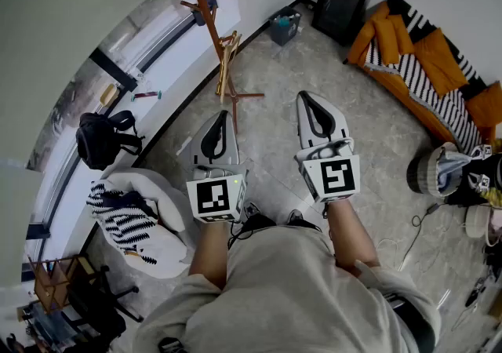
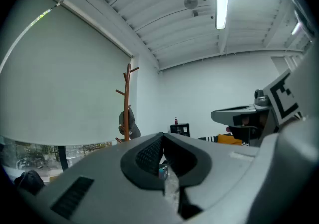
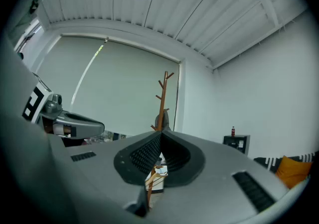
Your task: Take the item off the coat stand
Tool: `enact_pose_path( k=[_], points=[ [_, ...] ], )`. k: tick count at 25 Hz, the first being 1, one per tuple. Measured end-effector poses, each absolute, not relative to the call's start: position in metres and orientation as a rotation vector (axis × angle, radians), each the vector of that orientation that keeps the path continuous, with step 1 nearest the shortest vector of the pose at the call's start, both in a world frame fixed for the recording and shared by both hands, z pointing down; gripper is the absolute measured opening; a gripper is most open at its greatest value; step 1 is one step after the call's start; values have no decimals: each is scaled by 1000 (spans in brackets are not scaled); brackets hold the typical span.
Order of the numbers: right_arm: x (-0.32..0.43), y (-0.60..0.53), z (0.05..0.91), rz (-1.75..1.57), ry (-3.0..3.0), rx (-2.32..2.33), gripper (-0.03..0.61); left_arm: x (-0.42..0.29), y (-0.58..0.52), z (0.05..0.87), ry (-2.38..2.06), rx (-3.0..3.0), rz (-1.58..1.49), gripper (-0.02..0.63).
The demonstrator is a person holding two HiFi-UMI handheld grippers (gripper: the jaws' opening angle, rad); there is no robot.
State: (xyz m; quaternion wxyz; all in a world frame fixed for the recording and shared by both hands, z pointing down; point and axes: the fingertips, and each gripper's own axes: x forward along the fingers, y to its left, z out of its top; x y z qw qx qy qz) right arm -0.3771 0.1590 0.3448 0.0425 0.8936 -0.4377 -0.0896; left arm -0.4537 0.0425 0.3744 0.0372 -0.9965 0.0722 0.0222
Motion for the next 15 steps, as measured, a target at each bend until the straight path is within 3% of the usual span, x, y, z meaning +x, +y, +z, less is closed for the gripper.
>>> enact_pose_path(
  k=[15],
  points=[
    [-366, 123, 371, -219, -1209, 2767, 5, -422, -1, 406, 18, -3108, -6, 9]
  ],
)
